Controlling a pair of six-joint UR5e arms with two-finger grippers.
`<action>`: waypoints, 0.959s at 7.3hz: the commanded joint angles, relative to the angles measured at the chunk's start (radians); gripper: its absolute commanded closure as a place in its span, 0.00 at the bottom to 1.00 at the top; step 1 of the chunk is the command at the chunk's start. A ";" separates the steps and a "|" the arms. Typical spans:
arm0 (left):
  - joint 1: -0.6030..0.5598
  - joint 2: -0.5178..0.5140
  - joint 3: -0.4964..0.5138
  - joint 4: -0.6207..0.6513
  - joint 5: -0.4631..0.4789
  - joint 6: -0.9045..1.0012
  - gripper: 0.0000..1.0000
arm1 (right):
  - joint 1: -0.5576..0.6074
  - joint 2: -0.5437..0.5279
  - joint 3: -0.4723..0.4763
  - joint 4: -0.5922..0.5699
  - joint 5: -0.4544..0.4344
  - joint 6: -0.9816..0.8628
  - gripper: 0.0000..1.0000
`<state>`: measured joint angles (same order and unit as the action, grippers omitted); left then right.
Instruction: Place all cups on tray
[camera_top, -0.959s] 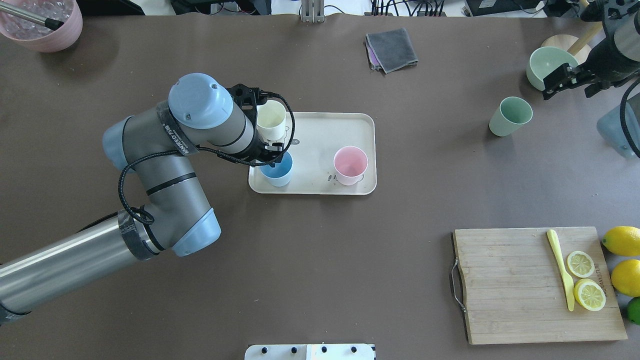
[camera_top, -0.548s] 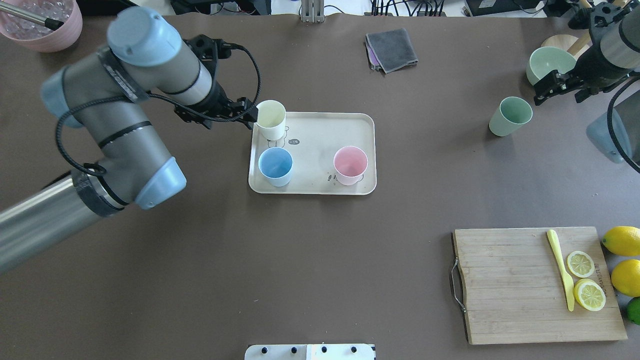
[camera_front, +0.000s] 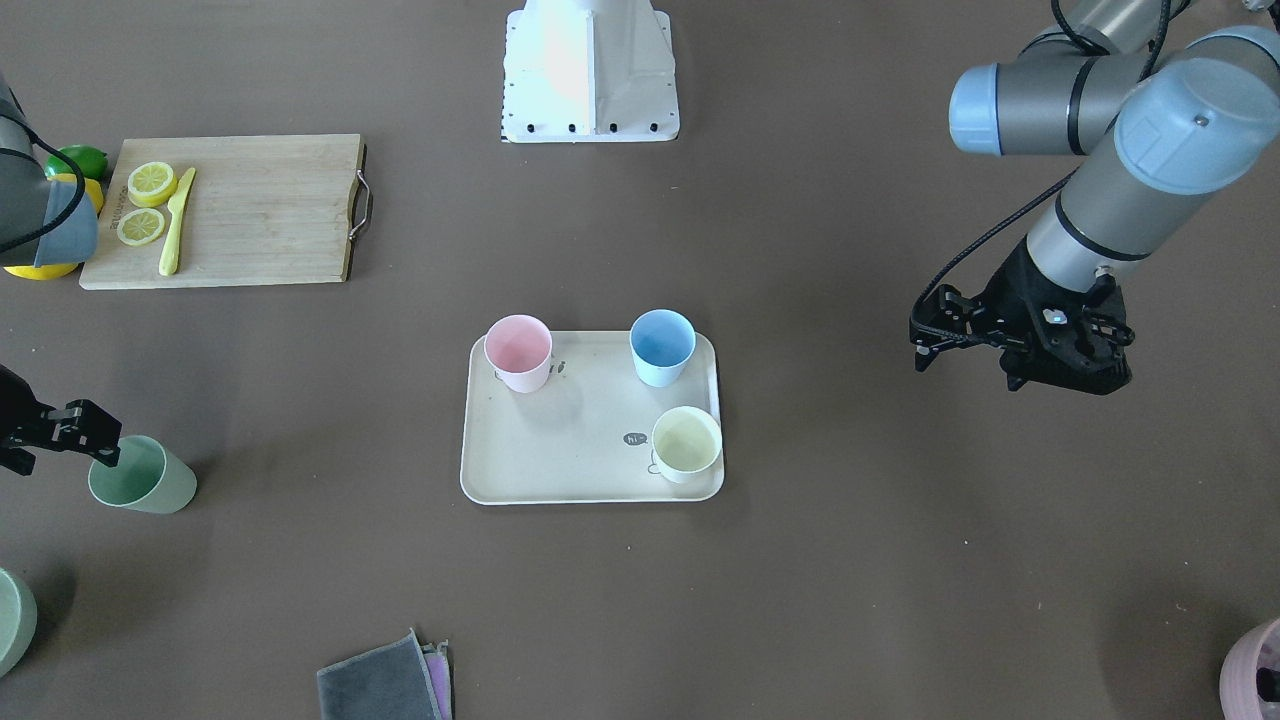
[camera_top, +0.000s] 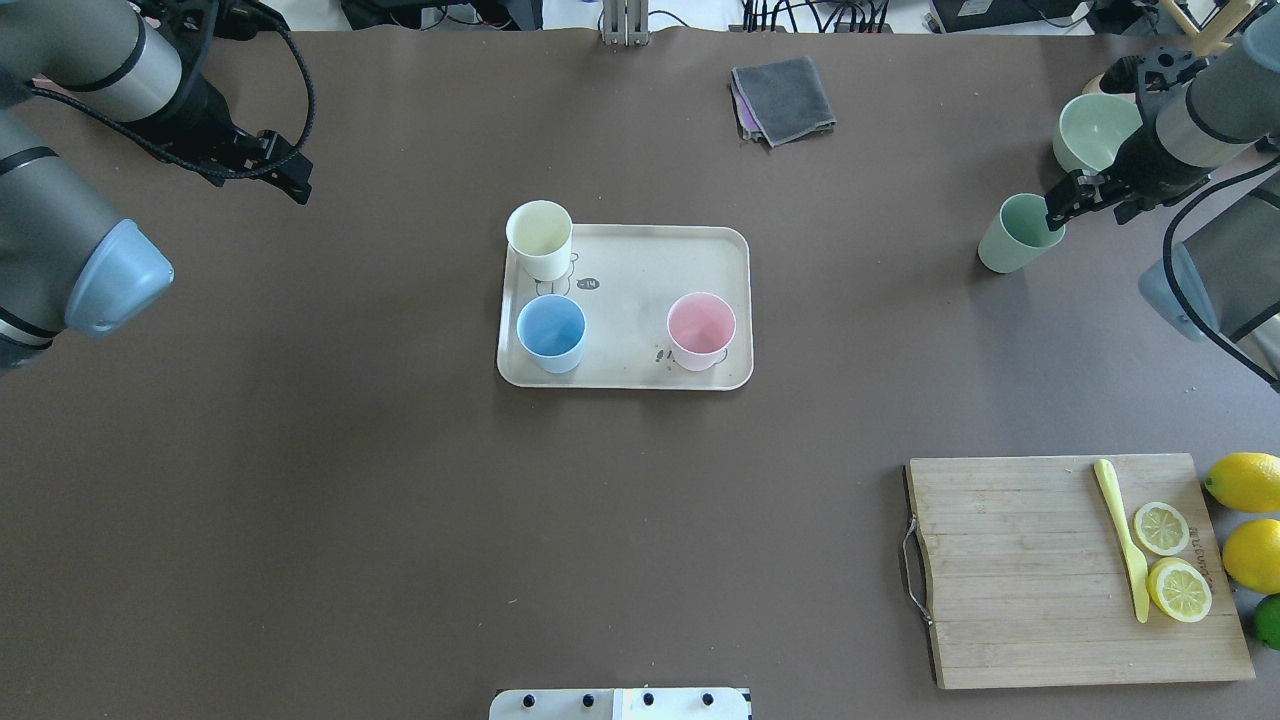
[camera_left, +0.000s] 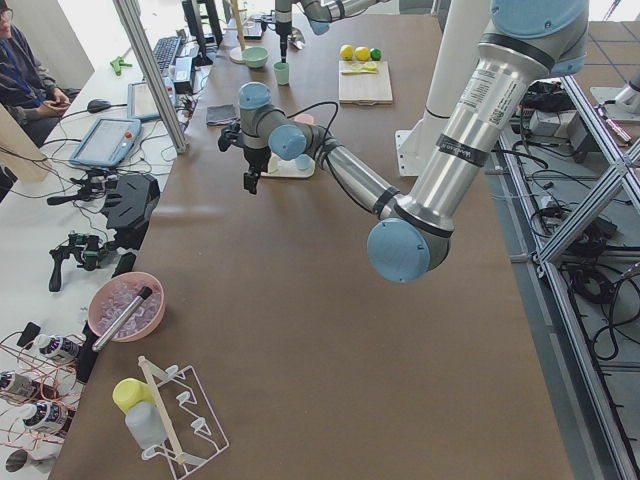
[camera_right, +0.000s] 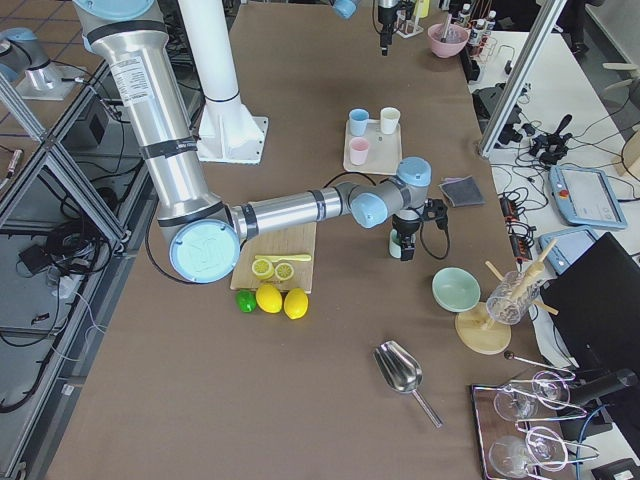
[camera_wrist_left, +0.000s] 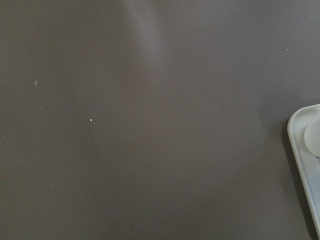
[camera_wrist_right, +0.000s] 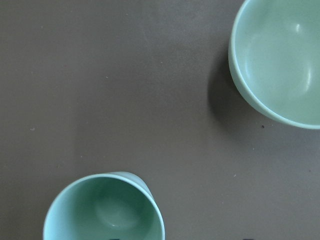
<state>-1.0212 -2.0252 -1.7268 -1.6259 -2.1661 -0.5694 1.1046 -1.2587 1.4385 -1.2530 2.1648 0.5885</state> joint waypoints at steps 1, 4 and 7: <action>0.000 0.003 0.003 -0.002 0.003 0.005 0.02 | -0.032 0.015 -0.023 0.024 -0.019 0.072 0.33; -0.057 0.005 0.027 0.006 -0.007 0.084 0.02 | -0.049 0.013 -0.020 0.024 -0.026 0.097 1.00; -0.277 0.017 0.117 0.163 -0.093 0.491 0.02 | -0.095 0.076 0.006 0.026 -0.025 0.320 1.00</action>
<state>-1.2038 -2.0049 -1.6513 -1.5405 -2.2307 -0.2594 1.0359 -1.2173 1.4339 -1.2277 2.1404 0.8125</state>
